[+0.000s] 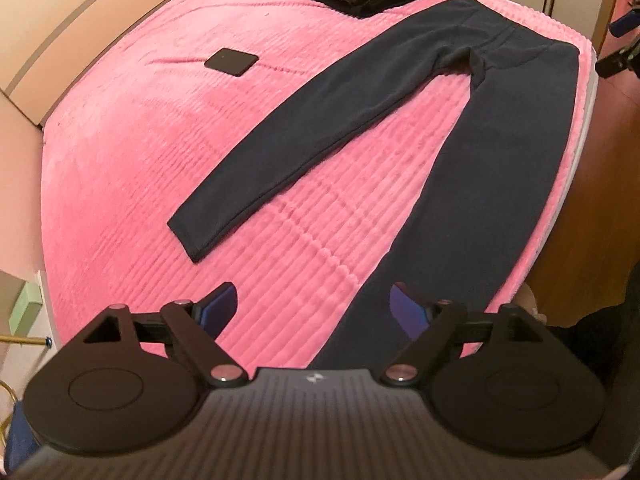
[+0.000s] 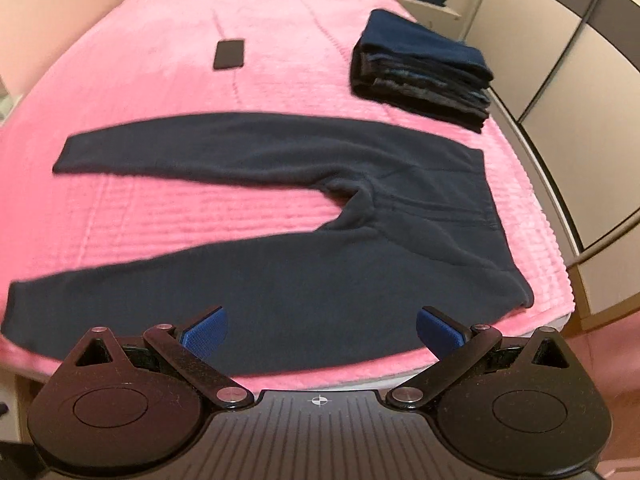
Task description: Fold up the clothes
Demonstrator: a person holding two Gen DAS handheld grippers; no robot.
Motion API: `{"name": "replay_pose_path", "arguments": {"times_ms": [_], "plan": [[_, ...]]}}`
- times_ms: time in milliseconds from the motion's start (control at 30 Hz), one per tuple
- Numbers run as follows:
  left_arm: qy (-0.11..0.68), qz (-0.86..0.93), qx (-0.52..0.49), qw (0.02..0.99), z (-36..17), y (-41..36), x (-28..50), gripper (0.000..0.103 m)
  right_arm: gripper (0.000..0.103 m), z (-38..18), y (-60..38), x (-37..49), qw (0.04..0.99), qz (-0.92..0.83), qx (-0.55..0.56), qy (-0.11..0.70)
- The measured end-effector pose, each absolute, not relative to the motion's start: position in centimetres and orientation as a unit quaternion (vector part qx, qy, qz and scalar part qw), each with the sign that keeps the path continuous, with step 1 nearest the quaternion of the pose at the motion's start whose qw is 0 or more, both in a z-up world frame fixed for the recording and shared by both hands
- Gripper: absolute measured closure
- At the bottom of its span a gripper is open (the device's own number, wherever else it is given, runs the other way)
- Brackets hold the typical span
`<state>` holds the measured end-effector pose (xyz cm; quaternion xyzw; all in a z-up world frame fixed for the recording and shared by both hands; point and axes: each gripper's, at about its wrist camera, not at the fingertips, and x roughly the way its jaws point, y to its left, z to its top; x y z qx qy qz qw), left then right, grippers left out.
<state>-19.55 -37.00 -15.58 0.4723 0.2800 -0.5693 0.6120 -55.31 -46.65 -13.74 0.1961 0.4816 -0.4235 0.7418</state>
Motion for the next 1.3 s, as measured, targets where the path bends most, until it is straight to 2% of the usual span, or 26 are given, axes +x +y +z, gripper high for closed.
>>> {"name": "replay_pose_path", "arguments": {"times_ms": [633, 1000, 1300], "plan": [[0.278, -0.578, 0.48, 0.599, -16.1, -37.5, -19.7, 0.018, 0.0, -14.4, -46.7, -55.2, 0.729, -0.422, 0.21, 0.497], [0.263, -0.574, 0.459, 0.624, -15.2, -37.8, -17.2, 0.018, 0.0, -13.6, -46.3, -53.8, 0.739, -0.42, 0.162, 0.501], [0.255, -0.566, 0.457, 0.636, -14.9, -42.3, -12.4, 0.018, 0.0, -12.1, -48.8, -55.1, 0.743, -0.416, 0.098, 0.515]]}}
